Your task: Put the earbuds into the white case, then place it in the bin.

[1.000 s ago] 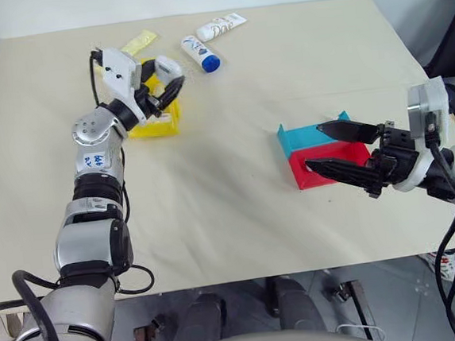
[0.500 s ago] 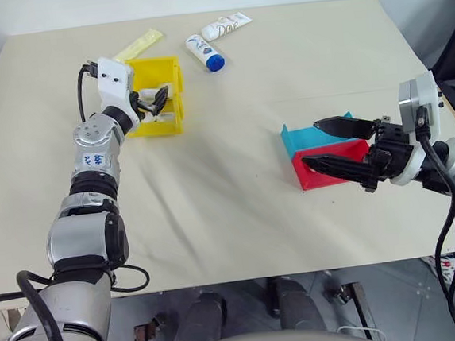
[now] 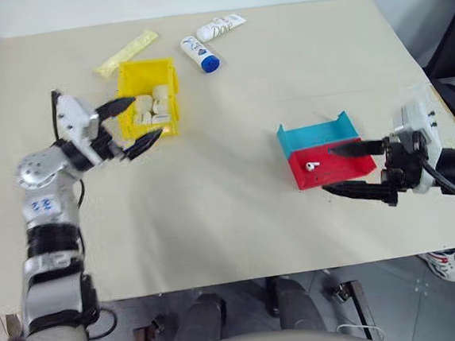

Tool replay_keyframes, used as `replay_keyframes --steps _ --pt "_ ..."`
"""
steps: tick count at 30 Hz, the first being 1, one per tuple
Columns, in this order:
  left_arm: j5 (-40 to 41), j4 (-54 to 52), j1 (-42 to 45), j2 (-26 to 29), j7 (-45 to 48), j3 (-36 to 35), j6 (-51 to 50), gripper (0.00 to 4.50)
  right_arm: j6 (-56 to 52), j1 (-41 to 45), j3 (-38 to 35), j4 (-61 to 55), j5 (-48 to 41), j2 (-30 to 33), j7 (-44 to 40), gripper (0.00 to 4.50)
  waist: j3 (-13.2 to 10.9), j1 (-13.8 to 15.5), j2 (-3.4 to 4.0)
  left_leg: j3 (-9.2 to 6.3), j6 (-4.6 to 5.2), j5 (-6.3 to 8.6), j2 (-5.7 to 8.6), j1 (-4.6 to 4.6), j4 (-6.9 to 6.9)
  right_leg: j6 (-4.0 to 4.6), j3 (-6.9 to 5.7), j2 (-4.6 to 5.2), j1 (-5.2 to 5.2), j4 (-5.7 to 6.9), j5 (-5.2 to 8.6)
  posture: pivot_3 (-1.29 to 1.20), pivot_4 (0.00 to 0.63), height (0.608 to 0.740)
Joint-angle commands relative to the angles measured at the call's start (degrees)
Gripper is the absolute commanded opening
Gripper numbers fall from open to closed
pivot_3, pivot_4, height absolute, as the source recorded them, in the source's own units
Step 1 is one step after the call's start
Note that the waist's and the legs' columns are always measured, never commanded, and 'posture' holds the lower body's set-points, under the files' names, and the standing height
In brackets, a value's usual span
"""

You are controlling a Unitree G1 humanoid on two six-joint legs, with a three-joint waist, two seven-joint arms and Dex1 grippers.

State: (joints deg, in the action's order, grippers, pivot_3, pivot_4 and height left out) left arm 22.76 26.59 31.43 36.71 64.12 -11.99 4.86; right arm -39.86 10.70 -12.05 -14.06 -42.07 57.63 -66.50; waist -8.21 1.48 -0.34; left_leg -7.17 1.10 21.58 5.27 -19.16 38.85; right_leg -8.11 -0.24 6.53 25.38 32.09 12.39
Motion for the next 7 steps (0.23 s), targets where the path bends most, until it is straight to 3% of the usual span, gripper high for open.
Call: replay_keyframes --steps 1,7 --pt "3.24 -5.24 -3.80 3.14 3.02 -2.62 -3.00 4.43 3.78 -0.70 -2.19 3.89 1.75 1.57 -4.26 4.50 -0.01 0.04 0.02 0.01 0.00 0.00 0.00 -0.01 0.01 0.00 0.00 -0.01 0.01 0.00 0.00 0.00 0.150 0.740" --pt "3.86 -7.22 -7.00 4.20 3.40 -3.30 -4.70 4.43 8.30 -0.02 -1.53 10.62 5.34 2.23 -8.45 4.50 -0.02 0.51 0.03 -0.01 0.01 0.00 0.04 0.01 0.05 0.01 -0.02 0.02 -0.06 -0.02 0.00 0.00 0.150 0.740"
